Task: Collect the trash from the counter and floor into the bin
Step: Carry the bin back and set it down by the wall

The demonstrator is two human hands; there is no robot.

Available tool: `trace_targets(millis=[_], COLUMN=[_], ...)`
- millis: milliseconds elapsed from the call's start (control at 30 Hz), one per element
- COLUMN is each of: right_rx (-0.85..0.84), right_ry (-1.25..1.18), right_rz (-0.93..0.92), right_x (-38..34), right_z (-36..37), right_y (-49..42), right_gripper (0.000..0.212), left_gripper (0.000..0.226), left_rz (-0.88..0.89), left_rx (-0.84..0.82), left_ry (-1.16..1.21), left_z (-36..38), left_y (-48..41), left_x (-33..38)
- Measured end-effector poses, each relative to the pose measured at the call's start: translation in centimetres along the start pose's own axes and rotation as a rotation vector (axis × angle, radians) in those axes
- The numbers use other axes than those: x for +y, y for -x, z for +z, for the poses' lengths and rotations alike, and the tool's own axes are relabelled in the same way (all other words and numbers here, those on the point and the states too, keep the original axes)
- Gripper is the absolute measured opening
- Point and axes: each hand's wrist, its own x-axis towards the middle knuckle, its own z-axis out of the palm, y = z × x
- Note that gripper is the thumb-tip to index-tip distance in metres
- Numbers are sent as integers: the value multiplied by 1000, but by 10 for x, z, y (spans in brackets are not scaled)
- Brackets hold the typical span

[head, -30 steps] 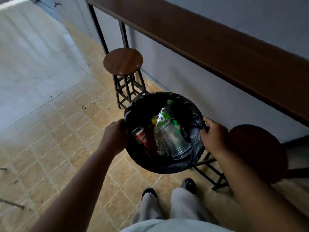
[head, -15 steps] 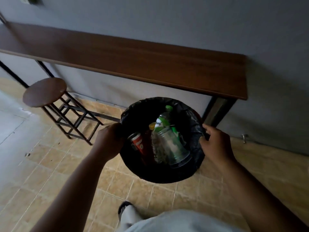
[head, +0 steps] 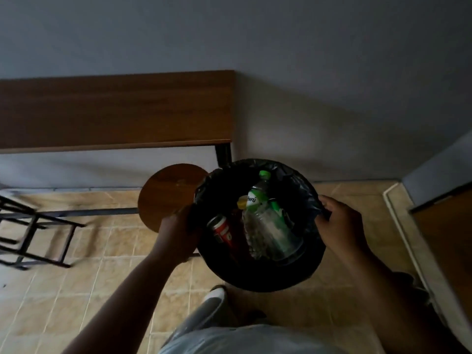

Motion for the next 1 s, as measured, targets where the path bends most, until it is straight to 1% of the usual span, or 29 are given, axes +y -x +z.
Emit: trace_targets(millis=[67, 200, 267, 367, 467, 600, 667, 767, 833, 900, 1000], right_rx=[25, 86, 95, 109, 120, 84, 61, 13, -37, -79, -162], right_ry=[-1, -4, -5, 9, 14, 10, 24, 58, 71, 85, 115], right_rz=[58, 147, 188, 210, 217, 205, 158, 80, 35, -22, -61], right_x=[18, 39, 46, 58, 71, 90, 101, 117, 126, 138, 155], right_z=[-9, -25, -33, -38, -40, -42, -42, -45, -47, -45, -37], right_y=[-10, -27, -35, -49, -65, -93, -112, -144, -164, -184, -216], right_gripper=[46, 45, 46, 47, 48, 48, 47, 45, 46, 47, 49], left_gripper=[9, 20, 28, 37, 42, 39, 37, 33, 32, 33, 36], left_rz=[15, 87, 99, 106, 102, 44, 4, -78, -144, -212, -308], left_rx=[-35, -117, -123, -145, -206, -226, -209, -166, -105, -48, -10], left_ry=[23, 91, 98, 113, 130, 152, 156, 139, 128, 146, 203], left_z=[14, 32, 37, 48, 56, 72, 82, 99, 110, 127, 157], left_y=[-22, -61, -82, -112, -133, -151, -156, -161, -159, -157, -158], left_x=[13, 41, 51, 62, 74, 85, 91, 104, 114, 120, 127])
